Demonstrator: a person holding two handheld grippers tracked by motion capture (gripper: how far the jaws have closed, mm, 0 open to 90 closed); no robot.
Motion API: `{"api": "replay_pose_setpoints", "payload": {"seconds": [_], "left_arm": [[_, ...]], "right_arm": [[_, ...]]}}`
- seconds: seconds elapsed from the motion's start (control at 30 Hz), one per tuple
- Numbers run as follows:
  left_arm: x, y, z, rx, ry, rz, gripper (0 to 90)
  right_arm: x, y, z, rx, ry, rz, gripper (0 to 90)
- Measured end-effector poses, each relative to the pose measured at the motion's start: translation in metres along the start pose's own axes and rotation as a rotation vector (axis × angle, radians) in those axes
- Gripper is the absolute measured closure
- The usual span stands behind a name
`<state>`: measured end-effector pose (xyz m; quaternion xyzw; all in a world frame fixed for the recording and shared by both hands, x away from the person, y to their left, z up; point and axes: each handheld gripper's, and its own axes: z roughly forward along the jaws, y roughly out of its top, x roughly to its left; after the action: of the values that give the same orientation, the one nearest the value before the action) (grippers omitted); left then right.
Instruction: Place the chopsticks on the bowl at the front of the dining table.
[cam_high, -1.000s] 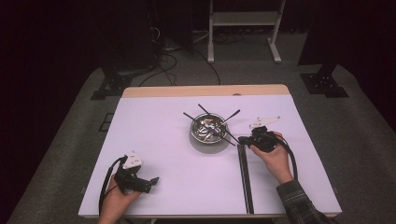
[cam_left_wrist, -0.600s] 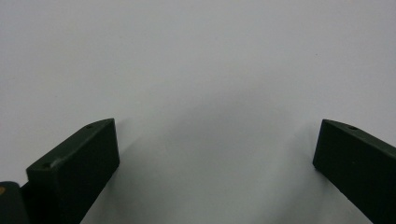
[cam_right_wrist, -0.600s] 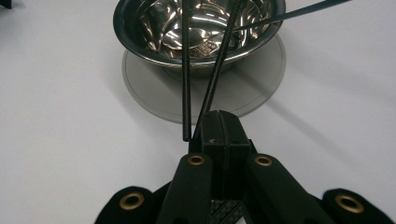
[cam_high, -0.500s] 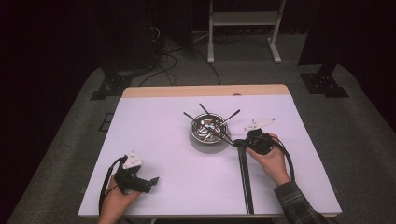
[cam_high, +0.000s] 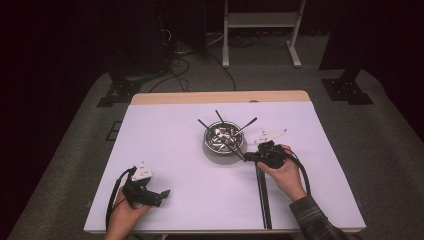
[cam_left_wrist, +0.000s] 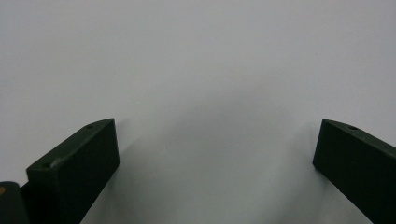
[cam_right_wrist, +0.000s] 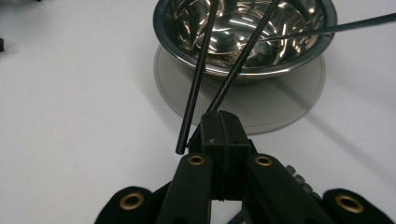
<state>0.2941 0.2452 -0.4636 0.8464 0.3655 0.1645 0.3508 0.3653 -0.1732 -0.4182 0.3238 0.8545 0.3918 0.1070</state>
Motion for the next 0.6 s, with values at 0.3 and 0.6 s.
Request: {"api": "replay_pose_setpoints", "payload": {"seconds": [0.3,0.6], "left_arm": [[0.0,0.0,0.0,-0.001,0.0,-0.002,0.0],[0.0,0.0,0.0,-0.001,0.0,-0.001,0.0]], "right_arm": [[0.013,0.005,0.008,0.01,0.031,-0.033,89.6],[0.025,0.009,0.016,0.014,0.055,-0.059,89.6]]}}
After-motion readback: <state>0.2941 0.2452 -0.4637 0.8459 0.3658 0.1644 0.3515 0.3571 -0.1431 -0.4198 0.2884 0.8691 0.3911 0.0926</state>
